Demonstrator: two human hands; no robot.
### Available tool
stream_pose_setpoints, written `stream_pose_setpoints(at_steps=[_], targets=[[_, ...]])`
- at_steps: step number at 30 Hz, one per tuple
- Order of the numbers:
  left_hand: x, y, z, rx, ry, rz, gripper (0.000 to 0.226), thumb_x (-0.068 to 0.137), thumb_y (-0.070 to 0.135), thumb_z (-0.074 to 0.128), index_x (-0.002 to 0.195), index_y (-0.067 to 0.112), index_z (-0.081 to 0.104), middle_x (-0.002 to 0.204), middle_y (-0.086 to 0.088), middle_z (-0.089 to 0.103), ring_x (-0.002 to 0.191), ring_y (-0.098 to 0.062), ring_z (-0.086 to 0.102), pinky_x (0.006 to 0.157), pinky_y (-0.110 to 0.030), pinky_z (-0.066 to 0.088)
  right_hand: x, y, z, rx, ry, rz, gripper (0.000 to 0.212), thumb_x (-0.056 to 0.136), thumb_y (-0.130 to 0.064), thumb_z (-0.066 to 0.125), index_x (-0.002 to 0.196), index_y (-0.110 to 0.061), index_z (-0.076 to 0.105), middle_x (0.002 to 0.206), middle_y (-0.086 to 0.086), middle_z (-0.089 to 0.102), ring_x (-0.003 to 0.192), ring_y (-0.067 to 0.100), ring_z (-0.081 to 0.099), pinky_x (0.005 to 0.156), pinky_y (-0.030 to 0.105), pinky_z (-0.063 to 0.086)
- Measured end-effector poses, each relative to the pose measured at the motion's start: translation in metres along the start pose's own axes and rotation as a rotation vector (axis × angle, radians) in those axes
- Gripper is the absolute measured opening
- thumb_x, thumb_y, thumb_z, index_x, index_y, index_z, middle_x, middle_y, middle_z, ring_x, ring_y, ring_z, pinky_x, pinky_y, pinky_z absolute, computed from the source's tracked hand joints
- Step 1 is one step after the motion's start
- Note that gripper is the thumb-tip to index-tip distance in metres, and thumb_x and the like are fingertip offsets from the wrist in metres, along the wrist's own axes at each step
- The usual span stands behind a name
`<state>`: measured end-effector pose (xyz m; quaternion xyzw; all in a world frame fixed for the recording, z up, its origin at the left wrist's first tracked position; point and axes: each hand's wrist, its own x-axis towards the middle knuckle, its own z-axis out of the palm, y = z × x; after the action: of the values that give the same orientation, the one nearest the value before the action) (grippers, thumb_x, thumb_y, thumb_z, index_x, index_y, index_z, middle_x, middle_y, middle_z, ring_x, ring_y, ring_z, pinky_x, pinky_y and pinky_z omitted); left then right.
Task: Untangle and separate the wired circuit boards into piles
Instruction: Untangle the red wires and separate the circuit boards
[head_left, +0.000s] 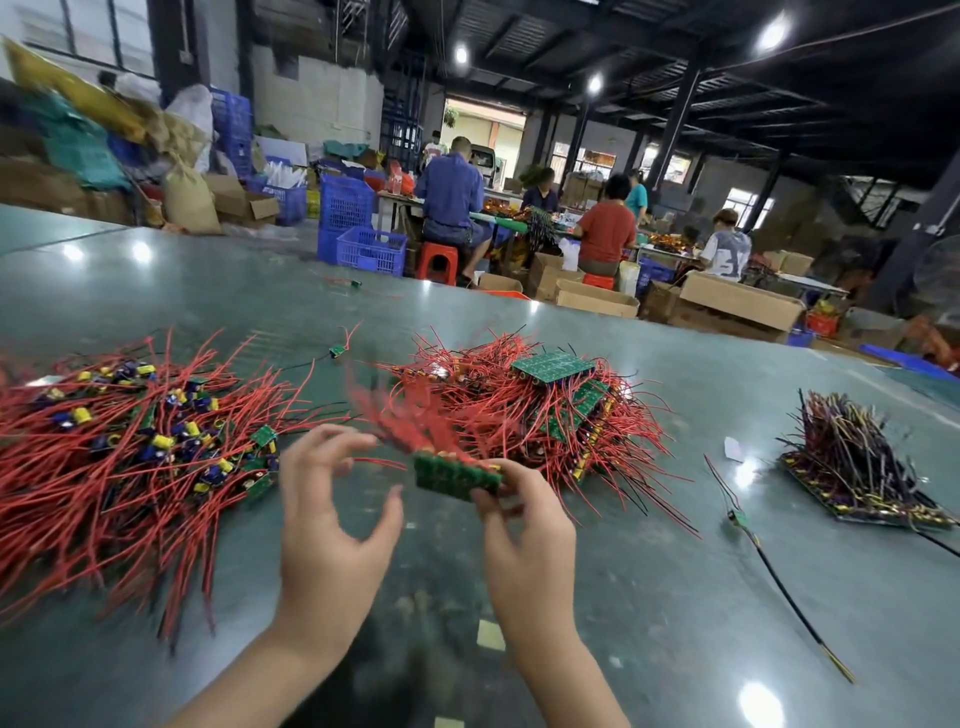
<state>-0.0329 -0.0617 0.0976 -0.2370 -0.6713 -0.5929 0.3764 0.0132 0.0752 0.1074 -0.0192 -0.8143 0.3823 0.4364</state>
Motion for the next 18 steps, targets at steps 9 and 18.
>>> stream_pose_setpoints(at_steps=[9,18], targets=[[0.0038,0.0037,0.0038,-0.706,-0.274,-0.766,0.038,0.066,0.020,0.067,0.103,0.030,0.064,0.094,0.002,0.071,0.086,-0.014,0.067,0.074,-0.036,0.056,0.0089,0.0043,-0.0030,0.688,-0.180,0.552,0.017,0.089,0.003,0.055,0.098,-0.010,0.062,0.081,-0.003,0.070,0.070,0.004,0.063,0.063,0.019,0.051],[0.0054,0.0076,0.0000,-0.645,-0.425,-0.967,0.036,0.063,0.016,0.069,0.098,0.009,0.064,0.092,-0.006,0.071,0.075,-0.015,0.068,0.064,-0.038,0.058,0.0048,0.0004,0.0009,0.584,-0.353,0.426,0.026,0.090,0.009,0.049,0.096,-0.015,0.055,0.085,-0.005,0.066,0.073,-0.005,0.060,0.069,0.013,0.046]])
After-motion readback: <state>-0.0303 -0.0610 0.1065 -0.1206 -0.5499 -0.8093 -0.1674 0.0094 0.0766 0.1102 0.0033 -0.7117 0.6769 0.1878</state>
